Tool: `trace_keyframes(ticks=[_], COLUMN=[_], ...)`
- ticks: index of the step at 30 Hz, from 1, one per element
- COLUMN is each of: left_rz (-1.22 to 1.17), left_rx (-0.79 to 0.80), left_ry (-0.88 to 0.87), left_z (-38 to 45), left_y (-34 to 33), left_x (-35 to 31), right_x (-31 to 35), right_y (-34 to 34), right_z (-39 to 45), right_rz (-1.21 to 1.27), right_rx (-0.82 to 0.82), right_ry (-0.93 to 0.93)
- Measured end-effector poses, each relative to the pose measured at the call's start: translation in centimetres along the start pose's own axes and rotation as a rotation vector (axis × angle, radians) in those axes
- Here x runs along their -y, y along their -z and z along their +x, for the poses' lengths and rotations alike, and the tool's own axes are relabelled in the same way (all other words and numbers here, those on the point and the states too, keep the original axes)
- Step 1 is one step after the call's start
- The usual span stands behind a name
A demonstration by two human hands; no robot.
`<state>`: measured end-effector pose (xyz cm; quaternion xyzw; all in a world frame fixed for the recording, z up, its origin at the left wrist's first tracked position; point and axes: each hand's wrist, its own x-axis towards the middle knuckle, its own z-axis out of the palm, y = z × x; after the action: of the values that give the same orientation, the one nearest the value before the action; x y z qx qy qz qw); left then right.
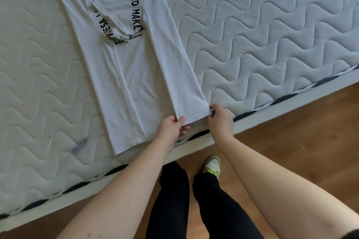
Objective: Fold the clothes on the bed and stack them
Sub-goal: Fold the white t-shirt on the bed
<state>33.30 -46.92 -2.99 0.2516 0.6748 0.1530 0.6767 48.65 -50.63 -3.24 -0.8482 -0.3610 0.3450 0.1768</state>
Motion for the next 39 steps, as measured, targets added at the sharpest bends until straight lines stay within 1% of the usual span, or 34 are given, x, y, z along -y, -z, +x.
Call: trace_keyframes(ticks=[4, 7, 10, 12, 14, 16, 18, 21, 22, 24, 26, 28, 32, 34, 36, 37, 39], left_rz=[0.146, 0.246, 0.535, 0.765, 0.860, 0.870, 0.893, 1.034, 1.116, 1.324, 1.518, 1.605, 1.648, 1.682, 1.668, 1.639, 1.555], left_rx=[-0.125, -0.220, -0.289, -0.368, -0.433, -0.410, -0.402, -0.425, -0.407, -0.333, -0.253, -0.207, -0.175, -0.130, -0.066, -0.073, -0.173], left_ry=[-0.036, -0.037, -0.061, -0.122, -0.282, -0.535, -0.725, -0.865, -0.881, -0.854, -0.751, -0.674, -0.638, -0.648, -0.671, -0.690, -0.718], left_z=[0.0, 0.1, -0.1, -0.5, -0.8, -0.7, -0.1, 1.8, 2.5, 4.0, 5.1, 5.2, 3.9, 3.1, 2.4, 1.9, 1.0], left_y=[-1.4, -1.7, -1.4, -1.0, -0.7, -0.7, -0.5, -0.8, -0.9, -0.6, 0.0, 0.7, 1.7, 2.5, 4.1, 5.2, 7.8], left_x=[0.2, 0.3, -0.3, -0.6, -0.5, -0.4, -0.7, -2.2, -2.7, -3.1, -2.8, -1.8, 0.2, 0.5, 0.4, 0.5, 0.6], right_x=[-0.7, -0.9, -0.6, -0.4, 0.0, 0.5, 1.2, 2.3, 2.6, 2.6, 1.9, 0.7, -0.5, -0.2, 0.7, 1.2, 2.4], right_y=[0.9, 1.3, 1.7, 2.0, 2.0, 1.7, 1.3, 0.5, 0.2, -0.4, -0.9, -1.0, -0.4, -0.2, -0.4, -0.8, -2.1], right_z=[0.3, 0.1, 0.0, -0.1, -0.4, -0.7, -0.3, 2.0, 3.0, 4.5, 5.0, 4.9, 3.8, 2.9, 1.7, 1.0, 0.0], right_rz=[0.025, 0.008, 0.007, 0.034, 0.016, -0.033, -0.059, -0.112, -0.170, -0.319, -0.451, -0.532, -0.678, -0.702, -0.706, -0.712, -0.711], right_rx=[0.034, 0.052, 0.077, 0.059, -0.033, -0.111, -0.078, 0.058, 0.089, 0.147, 0.229, 0.257, 0.250, 0.196, 0.164, 0.178, 0.221], right_ry=[-0.123, -0.136, -0.132, -0.139, -0.104, 0.035, 0.225, 0.400, 0.447, 0.524, 0.551, 0.541, 0.483, 0.478, 0.561, 0.629, 0.725])
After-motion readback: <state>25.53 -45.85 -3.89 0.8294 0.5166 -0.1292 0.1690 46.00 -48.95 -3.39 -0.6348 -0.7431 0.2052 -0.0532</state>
